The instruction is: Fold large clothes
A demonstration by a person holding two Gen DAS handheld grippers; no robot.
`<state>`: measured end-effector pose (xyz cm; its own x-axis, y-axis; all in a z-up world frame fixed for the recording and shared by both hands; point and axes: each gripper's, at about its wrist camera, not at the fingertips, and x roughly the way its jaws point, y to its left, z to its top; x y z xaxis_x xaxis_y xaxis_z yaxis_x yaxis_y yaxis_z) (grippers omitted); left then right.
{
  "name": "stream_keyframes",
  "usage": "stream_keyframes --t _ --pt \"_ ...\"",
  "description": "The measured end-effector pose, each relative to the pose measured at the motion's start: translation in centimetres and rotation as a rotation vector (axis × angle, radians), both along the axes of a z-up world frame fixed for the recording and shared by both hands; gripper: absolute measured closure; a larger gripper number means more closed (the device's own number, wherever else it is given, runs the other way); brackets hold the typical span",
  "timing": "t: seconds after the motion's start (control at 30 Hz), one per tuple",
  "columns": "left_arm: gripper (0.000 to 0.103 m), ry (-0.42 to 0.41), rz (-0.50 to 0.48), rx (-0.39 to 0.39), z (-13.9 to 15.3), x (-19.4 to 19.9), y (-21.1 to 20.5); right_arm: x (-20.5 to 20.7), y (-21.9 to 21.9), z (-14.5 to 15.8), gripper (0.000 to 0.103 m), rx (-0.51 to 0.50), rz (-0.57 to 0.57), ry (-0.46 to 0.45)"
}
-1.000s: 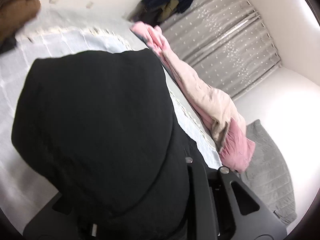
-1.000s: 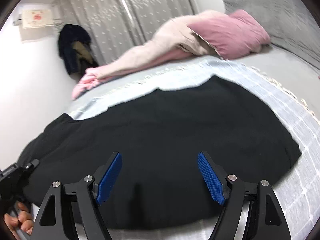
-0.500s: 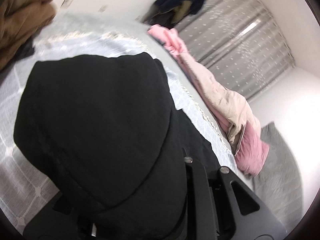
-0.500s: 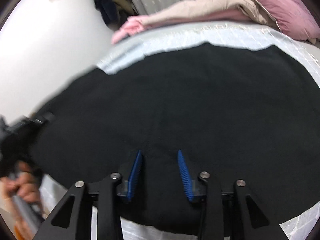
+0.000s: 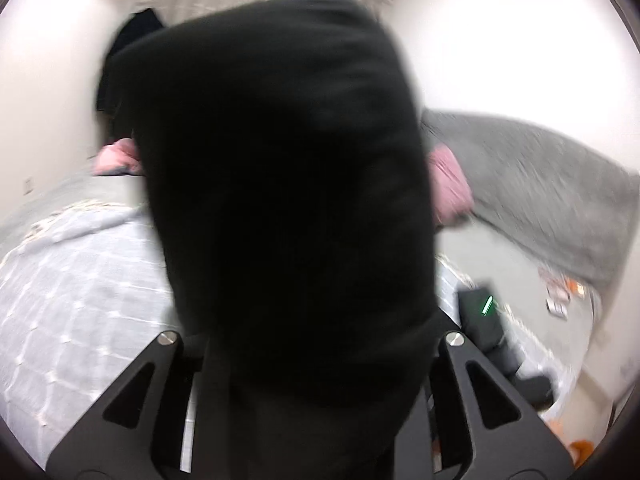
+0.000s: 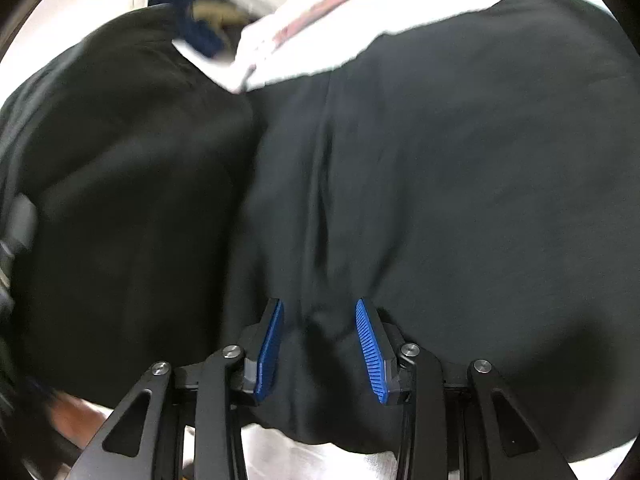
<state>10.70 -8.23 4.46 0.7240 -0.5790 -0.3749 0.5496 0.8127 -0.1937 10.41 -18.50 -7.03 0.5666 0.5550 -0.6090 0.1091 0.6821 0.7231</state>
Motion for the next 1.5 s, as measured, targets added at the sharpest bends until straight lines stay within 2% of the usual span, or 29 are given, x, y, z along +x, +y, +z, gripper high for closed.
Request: stream_keyframes --t 0.07,0.13,0.23,0.27,0.33,0.37,0.43,0.5,0.57,0.67,0.8,0.83,0.9,1.0,1.03,1.1,1.27,1.33,1.4,1.47,1.5 --pt "0.074 0.011 -0.045 0.046 -1.0 -0.1 -2.3 -1.2 -3.2 0.8 0.045 -0.012 -0.101 -0.02" --pt "0.073 0.034 -0.099 0.103 -2.6 -0.1 -4.8 -2.9 -7.3 0.8 0.039 -0.017 -0.239 0.001" --pt "0.071 0.085 -0.184 0.2 -6.0 0.1 -8.1 -4.9 -11.8 0.0 0.037 -0.063 -0.409 0.087" --pt "0.07 0.112 -0.213 0.237 -7.4 0.2 -9.1 -5.9 -13.6 -0.3 0.037 -0.051 -0.457 0.098" --pt "0.067 0.161 -0.275 0.33 -10.5 0.2 -10.8 -6.8 -15.7 -0.5 0.037 0.035 -0.475 0.071" --pt "0.065 0.125 -0.305 0.387 -11.9 -0.5 -11.4 -7.4 -16.7 -0.6 0.037 0.09 -0.483 0.052" --pt "0.058 -0.009 -0.327 0.49 -12.8 -2.6 -12.2 -8.0 -17.5 -0.8 0.035 0.135 -0.486 0.029" --pt "0.047 -0.052 -0.366 0.542 -12.4 -3.8 -12.5 -8.2 -17.4 -1.1 0.032 0.179 -0.452 0.012" --pt "0.035 -0.033 -0.439 0.533 -11.3 -4.8 -11.8 -8.1 -16.9 -1.3 0.029 0.261 -0.402 -0.007" --pt "0.023 0.015 -0.575 0.475 -9.2 -6.5 -9.9 -7.9 -18.0 -2.4 0.024 0.374 -0.351 -0.018" --pt "0.023 0.04 -0.696 0.458 -6.8 -9.0 -7.2 -7.1 -17.2 -2.6 0.024 0.37 -0.341 0.009" --pt "0.023 0.044 -0.707 0.454 -6.4 -9.3 -8.9 -8.2 -17.4 -2.0 0.023 0.369 -0.331 0.016" --pt "0.023 0.058 -0.705 0.405 -4.4 -9.2 -6.4 -7.1 -16.5 -1.7 0.023 0.364 -0.304 0.023" --pt "0.02 0.086 -0.614 0.302 -3.2 -6.7 -4.9 -7.2 -16.2 -1.2 0.02 0.345 -0.273 0.02" --pt "0.017 0.096 -0.579 0.272 -3.2 -5.7 -4.2 -7.1 -15.8 -1.0 0.019 0.332 -0.259 0.021" --pt "0.014 0.134 -0.474 0.227 -3.6 -3.7 -2.5 -6.7 -15.3 -1.1 0.018 0.315 -0.247 0.024" --pt "0.014 0.287 -0.211 0.246 -7.0 2.1 -0.4 -5.7 -13.7 -1.4 0.018 0.228 -0.242 0.054" --pt "0.014 0.378 -0.167 0.205 -8.2 3.6 0.4 -5.2 -13.4 -1.5 0.018 0.175 -0.238 0.072" --pt "0.014 0.461 -0.16 0.12 -9.2 4.7 1.0 -5.1 -12.9 -1.5 0.018 0.125 -0.231 0.078" --pt "0.014 0.501 -0.156 0.08 -9.7 5.0 1.2 -4.9 -11.8 -1.3 0.021 0.067 -0.216 0.068" --pt "0.014 0.514 -0.15 0.062 -10.1 5.1 1.2 -4.9 -11.3 -1.2 0.026 0.043 -0.211 0.061"
